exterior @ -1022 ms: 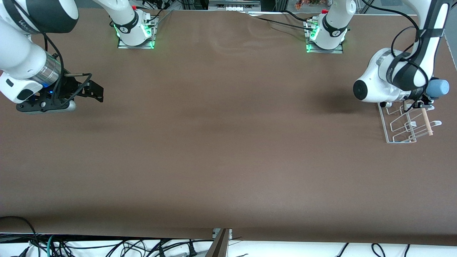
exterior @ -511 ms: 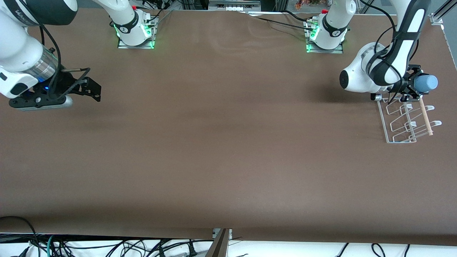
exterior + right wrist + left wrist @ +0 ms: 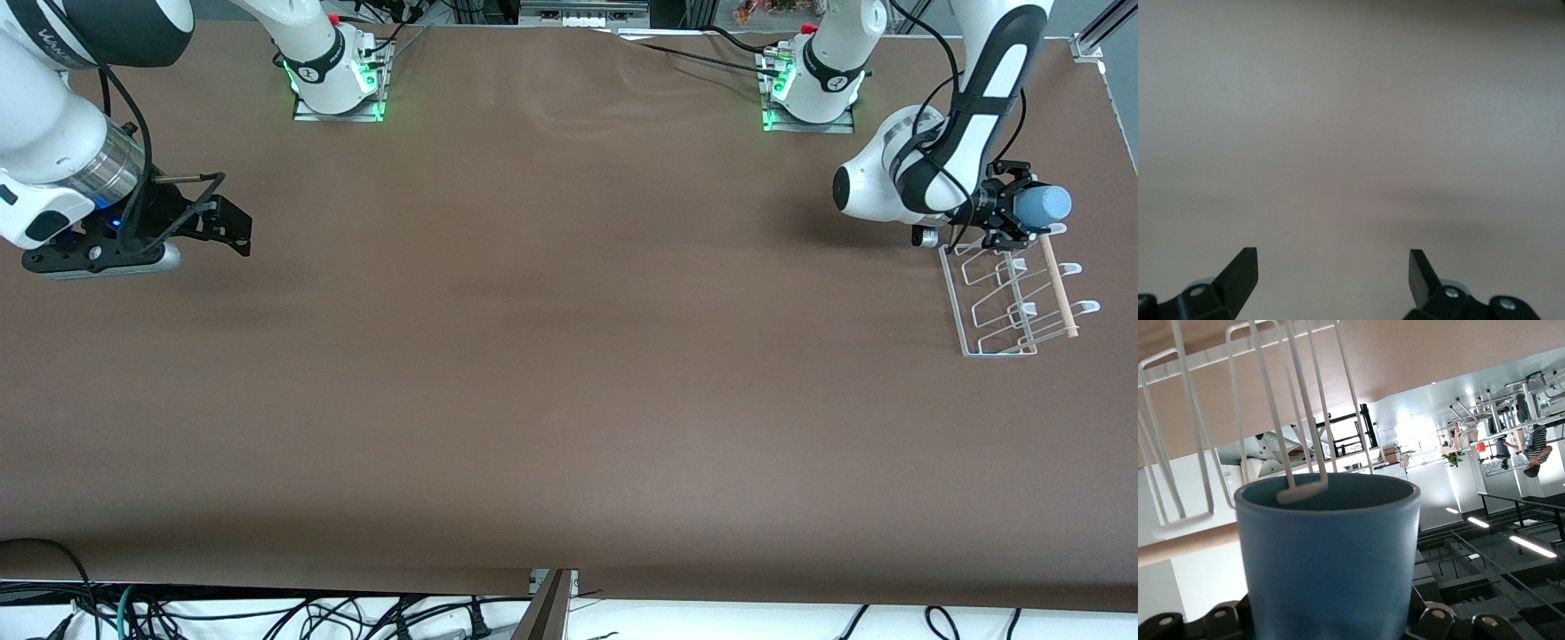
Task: Transfer cup to left arm and place on rack
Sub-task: 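Move the cup with the left gripper over the wire rack hooks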
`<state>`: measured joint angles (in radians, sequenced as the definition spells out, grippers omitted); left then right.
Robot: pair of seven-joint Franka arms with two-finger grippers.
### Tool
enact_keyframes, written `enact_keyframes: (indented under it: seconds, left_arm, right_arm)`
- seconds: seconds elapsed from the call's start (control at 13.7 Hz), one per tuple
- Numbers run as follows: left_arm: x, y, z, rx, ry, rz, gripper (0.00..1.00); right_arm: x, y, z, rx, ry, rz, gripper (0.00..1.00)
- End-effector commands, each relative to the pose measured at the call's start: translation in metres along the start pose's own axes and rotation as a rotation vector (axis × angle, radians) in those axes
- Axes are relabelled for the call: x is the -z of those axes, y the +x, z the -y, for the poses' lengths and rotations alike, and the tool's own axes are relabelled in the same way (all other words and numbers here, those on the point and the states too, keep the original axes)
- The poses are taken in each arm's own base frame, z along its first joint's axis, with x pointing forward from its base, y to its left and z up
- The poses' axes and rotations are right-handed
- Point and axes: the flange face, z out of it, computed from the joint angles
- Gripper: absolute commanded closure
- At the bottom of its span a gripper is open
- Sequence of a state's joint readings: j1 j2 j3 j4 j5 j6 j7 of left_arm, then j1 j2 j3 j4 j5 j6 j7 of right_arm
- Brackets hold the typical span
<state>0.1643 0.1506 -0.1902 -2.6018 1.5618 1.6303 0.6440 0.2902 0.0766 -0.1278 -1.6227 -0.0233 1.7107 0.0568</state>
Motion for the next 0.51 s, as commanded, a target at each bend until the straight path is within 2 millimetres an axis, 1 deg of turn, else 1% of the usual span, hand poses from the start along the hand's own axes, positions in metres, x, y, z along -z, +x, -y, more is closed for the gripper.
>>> enact_keyframes:
  seconds: [0.0,0.15,0.29,0.37,0.44]
  left_arm:
    - [-0.003,0.014,0.003,0.026,0.038,0.020,1.00]
    - [-0.004,0.019,0.008,0.026,0.059,0.023,1.00]
    - [-0.013,0.022,0.017,0.034,0.066,0.027,1.00]
    - [-0.013,0.022,0.022,0.043,0.071,0.011,1.00]
    - [-0.013,0.020,0.028,0.056,0.083,-0.014,0.91]
  right_arm:
    - [0.001,0.002,0.000,0.019,-0.016,-0.005,0.00]
    - [0.001,0.002,0.000,0.019,-0.016,-0.003,0.00]
    - [0.000,0.002,0.000,0.012,-0.016,-0.002,0.00]
    - [0.000,0.002,0.000,0.012,-0.016,-0.003,0.00]
    - [0.000,0.002,0.000,0.011,-0.014,-0.005,0.00]
